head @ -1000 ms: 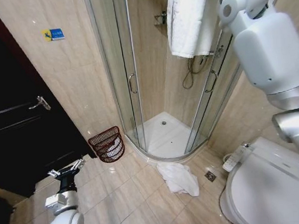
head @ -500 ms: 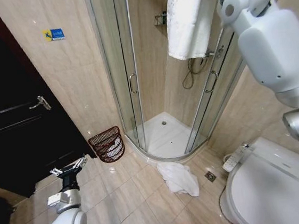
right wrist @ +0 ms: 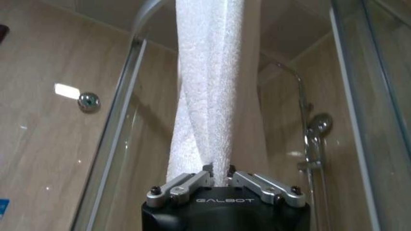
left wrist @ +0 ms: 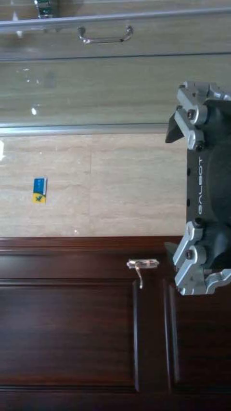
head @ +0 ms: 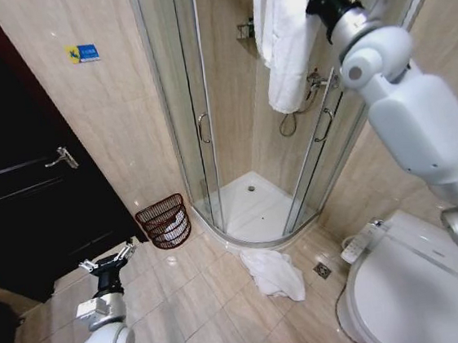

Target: Discard the used towel into the hamper.

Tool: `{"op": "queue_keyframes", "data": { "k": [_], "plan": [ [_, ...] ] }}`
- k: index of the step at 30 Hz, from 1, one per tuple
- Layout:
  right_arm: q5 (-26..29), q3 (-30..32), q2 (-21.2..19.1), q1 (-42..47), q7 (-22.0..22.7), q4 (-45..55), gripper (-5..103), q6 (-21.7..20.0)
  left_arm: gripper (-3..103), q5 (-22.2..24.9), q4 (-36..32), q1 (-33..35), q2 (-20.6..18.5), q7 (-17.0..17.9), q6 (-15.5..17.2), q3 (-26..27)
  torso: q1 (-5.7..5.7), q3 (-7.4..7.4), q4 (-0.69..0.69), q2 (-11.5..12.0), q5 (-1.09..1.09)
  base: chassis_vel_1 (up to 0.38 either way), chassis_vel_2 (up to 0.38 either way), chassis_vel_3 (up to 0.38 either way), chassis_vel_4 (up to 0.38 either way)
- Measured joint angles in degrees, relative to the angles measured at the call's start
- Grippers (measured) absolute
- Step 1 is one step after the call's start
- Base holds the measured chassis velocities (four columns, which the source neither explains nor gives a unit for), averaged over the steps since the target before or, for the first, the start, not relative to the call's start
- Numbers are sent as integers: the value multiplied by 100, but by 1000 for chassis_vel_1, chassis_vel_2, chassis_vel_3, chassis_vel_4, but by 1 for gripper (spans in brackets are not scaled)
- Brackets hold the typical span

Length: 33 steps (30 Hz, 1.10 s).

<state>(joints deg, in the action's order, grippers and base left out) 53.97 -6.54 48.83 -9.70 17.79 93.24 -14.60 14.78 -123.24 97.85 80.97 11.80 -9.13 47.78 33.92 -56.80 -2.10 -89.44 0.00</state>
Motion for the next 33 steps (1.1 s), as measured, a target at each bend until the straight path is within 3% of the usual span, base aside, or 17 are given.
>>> {"op": "queue_keyframes", "data": {
  "k": [18,33],
  "plan": [
    [13,658,-442,1676,76,875,2,12,100,-121,-91,196,163,-2,-156,88,1,-1,0,1,0,0,0,0,0],
    [-148,1807,-724,3838,-139,1774,2,43,100,-371,-146,212,285,35,-168,-103,1,-1,0,1,1,0,0,0,0]
  ]
}}
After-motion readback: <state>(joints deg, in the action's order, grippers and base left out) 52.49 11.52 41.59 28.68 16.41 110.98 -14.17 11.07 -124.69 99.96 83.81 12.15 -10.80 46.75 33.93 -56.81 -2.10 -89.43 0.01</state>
